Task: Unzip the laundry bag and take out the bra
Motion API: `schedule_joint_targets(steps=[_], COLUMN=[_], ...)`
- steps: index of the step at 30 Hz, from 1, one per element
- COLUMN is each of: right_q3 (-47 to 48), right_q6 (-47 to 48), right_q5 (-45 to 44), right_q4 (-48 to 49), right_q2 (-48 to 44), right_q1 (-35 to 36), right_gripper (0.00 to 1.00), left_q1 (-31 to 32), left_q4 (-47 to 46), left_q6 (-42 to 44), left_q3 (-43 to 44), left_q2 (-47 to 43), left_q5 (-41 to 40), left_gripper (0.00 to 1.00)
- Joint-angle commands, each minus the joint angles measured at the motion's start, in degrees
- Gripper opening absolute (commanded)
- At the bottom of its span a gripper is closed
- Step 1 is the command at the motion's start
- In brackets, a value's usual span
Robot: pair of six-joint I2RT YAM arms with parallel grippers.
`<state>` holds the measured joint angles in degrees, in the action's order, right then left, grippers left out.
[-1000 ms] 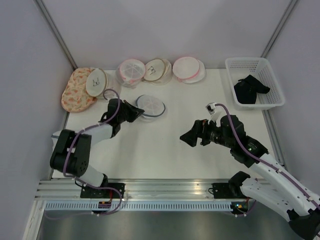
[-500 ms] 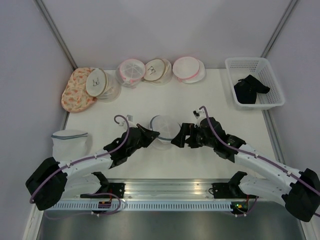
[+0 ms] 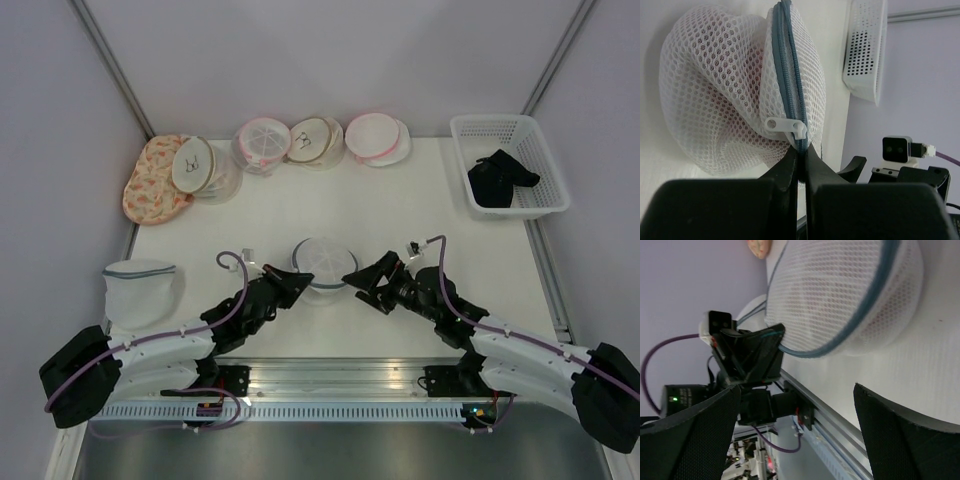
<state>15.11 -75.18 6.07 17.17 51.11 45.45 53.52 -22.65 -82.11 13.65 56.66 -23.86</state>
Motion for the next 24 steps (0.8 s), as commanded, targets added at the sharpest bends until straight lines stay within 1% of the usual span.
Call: schedule_joint_targets(steps=[1, 2, 5, 9, 13, 15, 16, 17, 18, 19, 20, 24], right_q3=[0.1, 0.5, 2.2, 3.8, 4.3, 4.9, 5.3, 6.1, 6.6, 7.0, 8.4, 10.7], right_q6=[-6.6, -7.3, -9.5, -12.0, -10.9, -8.4, -7.4, -6.3, -5.3, -3.1, -2.2, 5.4], right_q5=[-0.7, -0.1, 3.0, 6.8, 5.4, 4.4, 4.3, 4.3, 4.3, 4.2, 4.0, 4.2], right_q4=[13.0, 16.4, 21.2, 27.0, 25.8, 24.8, 24.7, 24.3, 23.0, 21.8, 16.5, 7.0], right_q2=[3.2, 4.8, 13.9, 20.8, 21.4, 21.0, 21.0, 21.0, 20.7, 20.4, 19.6, 17.1], right_q1=[0.3, 0.3, 0.3, 0.6, 1.3, 1.3, 1.2, 1.3, 1.1, 1.2, 1.0, -0.1], right_gripper=[0.98, 0.98, 0.98, 0.98, 0.98, 0.92, 0.81, 0.74, 0.62, 0.12, 0.00, 0.00], left_q1=[2.7, 3.2, 5.3, 6.5, 6.8, 7.1, 7.4, 7.8, 8.1, 8.4, 8.8, 9.2], left_q4=[-6.2, -7.0, -9.0, -10.7, -11.0, -10.9, -10.7, -10.5, -10.3, -10.4, -10.0, -8.0], left_q6=[-1.6, -1.6, -1.3, -0.4, 1.0, 1.9, 2.2, 2.6, 2.9, 3.1, 3.2, 3.2], left_q3=[-0.2, -0.3, -0.9, -1.8, -2.0, -1.1, -0.8, -0.5, -0.2, -0.4, -1.1, -3.6], left_q2=[-0.9, -0.9, -0.9, -1.9, -2.8, -1.8, -1.2, -0.9, -0.5, -0.5, -0.6, -4.9], left_q5=[-2.2, -2.3, -3.1, -4.3, -3.3, -1.0, -0.1, 0.8, 2.5, 3.0, 3.4, 3.5], left_gripper=[0.02, 0.02, 0.02, 0.02, 0.02, 0.02, 0.02, 0.02, 0.02, 0.02, 0.02, 0.02])
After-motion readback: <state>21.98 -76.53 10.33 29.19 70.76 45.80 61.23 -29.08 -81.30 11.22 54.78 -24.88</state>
